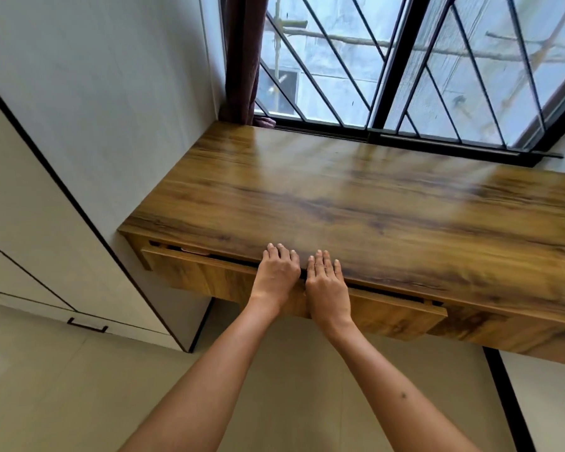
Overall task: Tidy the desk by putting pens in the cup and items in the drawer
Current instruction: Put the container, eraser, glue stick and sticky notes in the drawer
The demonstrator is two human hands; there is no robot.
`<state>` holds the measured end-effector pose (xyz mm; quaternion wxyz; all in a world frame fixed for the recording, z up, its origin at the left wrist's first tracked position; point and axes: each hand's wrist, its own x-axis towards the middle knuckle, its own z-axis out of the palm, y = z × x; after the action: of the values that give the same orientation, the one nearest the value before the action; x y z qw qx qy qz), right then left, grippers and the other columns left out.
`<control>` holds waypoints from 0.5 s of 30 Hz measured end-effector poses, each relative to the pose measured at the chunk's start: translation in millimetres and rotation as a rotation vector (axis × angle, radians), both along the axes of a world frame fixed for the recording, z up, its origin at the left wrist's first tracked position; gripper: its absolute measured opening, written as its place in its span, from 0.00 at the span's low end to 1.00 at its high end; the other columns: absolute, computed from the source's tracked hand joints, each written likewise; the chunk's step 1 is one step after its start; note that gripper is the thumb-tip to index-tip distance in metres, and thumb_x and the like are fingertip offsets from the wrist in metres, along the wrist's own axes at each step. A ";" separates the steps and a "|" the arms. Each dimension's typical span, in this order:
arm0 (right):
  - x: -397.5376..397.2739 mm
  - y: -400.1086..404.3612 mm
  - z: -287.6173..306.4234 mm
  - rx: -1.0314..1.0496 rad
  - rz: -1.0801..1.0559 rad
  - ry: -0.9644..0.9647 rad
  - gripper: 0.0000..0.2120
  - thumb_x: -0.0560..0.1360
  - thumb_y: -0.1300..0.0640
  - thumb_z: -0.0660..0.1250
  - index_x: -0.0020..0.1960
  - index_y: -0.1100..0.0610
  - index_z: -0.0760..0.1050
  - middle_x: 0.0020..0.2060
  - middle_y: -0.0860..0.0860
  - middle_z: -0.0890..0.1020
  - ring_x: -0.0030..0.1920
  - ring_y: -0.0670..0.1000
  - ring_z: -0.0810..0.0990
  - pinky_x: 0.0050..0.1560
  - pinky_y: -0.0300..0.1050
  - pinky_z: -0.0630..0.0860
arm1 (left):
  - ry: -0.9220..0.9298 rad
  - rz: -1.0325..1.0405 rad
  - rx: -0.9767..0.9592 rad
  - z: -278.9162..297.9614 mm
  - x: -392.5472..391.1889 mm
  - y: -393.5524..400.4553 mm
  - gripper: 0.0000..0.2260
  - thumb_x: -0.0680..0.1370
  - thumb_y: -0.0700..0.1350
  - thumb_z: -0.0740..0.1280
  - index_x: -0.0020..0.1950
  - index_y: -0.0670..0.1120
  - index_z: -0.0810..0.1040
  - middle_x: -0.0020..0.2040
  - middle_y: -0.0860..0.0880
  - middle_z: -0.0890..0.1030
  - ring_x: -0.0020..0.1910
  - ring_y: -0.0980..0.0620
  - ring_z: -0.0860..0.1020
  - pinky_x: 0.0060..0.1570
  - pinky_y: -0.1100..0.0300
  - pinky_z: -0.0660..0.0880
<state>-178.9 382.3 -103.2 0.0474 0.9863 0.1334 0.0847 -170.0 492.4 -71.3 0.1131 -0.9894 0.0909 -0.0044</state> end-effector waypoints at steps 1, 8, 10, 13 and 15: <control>2.5 0.2 -0.8 0.004 0.014 -0.019 0.26 0.65 0.65 0.76 0.62 0.67 0.76 0.60 0.66 0.78 0.62 0.61 0.77 0.62 0.58 0.75 | -0.003 0.002 0.014 2.5 0.8 -2.5 0.14 0.76 0.35 0.63 0.61 0.38 0.77 0.59 0.32 0.78 0.58 0.34 0.78 0.54 0.48 0.78; 15.6 -3.8 -9.8 0.022 0.055 -0.119 0.22 0.62 0.64 0.77 0.55 0.66 0.80 0.53 0.65 0.82 0.54 0.60 0.83 0.56 0.55 0.79 | -0.123 -0.018 -0.073 3.8 15.3 -7.5 0.16 0.72 0.35 0.51 0.34 0.45 0.77 0.30 0.42 0.78 0.28 0.43 0.78 0.28 0.54 0.77; 18.2 -4.3 -13.2 0.041 0.054 -0.146 0.20 0.64 0.65 0.76 0.55 0.67 0.80 0.52 0.65 0.82 0.54 0.60 0.83 0.56 0.54 0.79 | -0.156 -0.014 -0.070 0.1 17.6 -9.5 0.17 0.73 0.35 0.50 0.35 0.45 0.76 0.30 0.41 0.78 0.28 0.42 0.78 0.29 0.53 0.78; 20.0 -3.5 -17.0 0.039 0.062 -0.207 0.15 0.67 0.65 0.69 0.53 0.66 0.81 0.51 0.65 0.83 0.53 0.60 0.83 0.55 0.54 0.80 | -0.175 0.007 -0.035 -2.4 17.6 -10.3 0.16 0.74 0.35 0.50 0.36 0.45 0.76 0.31 0.41 0.78 0.30 0.42 0.79 0.30 0.52 0.79; 20.0 -2.8 -17.9 0.052 0.061 -0.221 0.16 0.70 0.65 0.61 0.53 0.66 0.81 0.51 0.64 0.83 0.53 0.59 0.84 0.55 0.54 0.80 | -0.161 0.019 -0.015 -2.5 17.1 -9.8 0.16 0.74 0.35 0.51 0.37 0.45 0.76 0.32 0.41 0.79 0.30 0.41 0.79 0.31 0.51 0.79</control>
<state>-158.8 379.5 -121.1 0.0336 0.9673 0.1550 0.1979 -153.0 482.6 -73.8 0.1125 -0.9875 0.0720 -0.0836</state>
